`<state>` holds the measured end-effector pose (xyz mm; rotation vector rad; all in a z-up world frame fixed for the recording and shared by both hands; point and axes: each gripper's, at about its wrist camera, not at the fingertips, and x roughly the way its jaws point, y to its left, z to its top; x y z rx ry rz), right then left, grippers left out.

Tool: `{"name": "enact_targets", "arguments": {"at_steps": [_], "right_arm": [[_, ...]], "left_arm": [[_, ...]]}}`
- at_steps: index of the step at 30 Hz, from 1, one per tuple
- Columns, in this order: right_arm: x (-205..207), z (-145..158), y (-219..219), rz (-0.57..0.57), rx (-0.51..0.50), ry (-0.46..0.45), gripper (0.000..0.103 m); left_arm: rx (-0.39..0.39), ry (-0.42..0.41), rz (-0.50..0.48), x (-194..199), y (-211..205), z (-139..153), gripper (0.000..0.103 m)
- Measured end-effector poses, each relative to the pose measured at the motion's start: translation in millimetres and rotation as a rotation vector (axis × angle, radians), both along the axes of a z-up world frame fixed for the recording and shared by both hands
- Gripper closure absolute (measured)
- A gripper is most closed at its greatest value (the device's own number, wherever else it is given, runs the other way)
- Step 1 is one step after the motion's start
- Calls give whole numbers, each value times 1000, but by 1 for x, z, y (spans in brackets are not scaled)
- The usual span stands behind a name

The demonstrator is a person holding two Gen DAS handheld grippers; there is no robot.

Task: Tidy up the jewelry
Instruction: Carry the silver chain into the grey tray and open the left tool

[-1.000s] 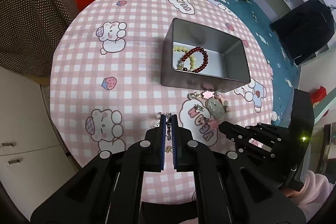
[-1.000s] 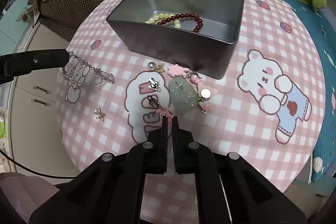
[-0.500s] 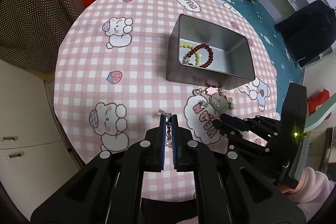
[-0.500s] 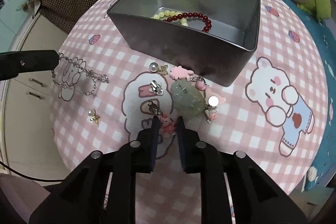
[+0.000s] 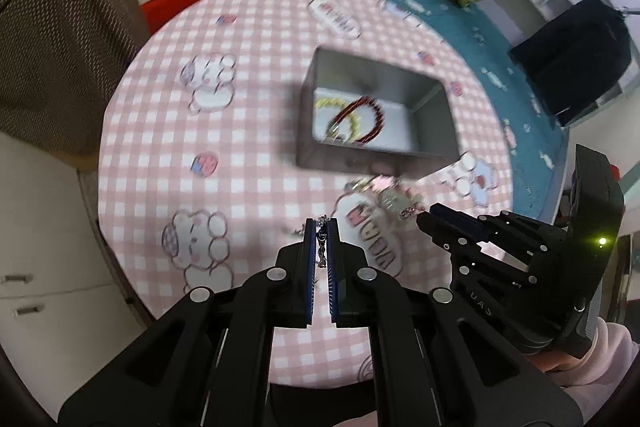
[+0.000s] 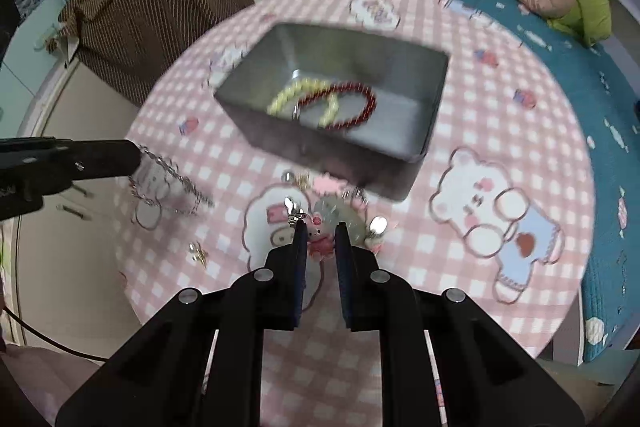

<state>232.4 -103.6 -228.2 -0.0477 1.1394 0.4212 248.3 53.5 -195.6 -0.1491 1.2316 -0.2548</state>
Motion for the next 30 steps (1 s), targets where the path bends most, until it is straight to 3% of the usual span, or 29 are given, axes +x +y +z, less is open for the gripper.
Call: {"name": "enact_targets", "arguments": {"at_steps": [7,14,19,30], "right_arm": [[5,42,-18,-45,17,-114,90],[15,58,-29,-77,12,-164,90],[22,53,-32,-85,9,-152,90],[41,34,-36,-77,20,-71,90]], "left_arm": [[2,-132,-68,8,-16,39,98],[-51,-216,-128,22,-32,68,98],[-75,-216,-162,38,-48,67,98],[-100,-119,-177,72,-66,35,98]]}}
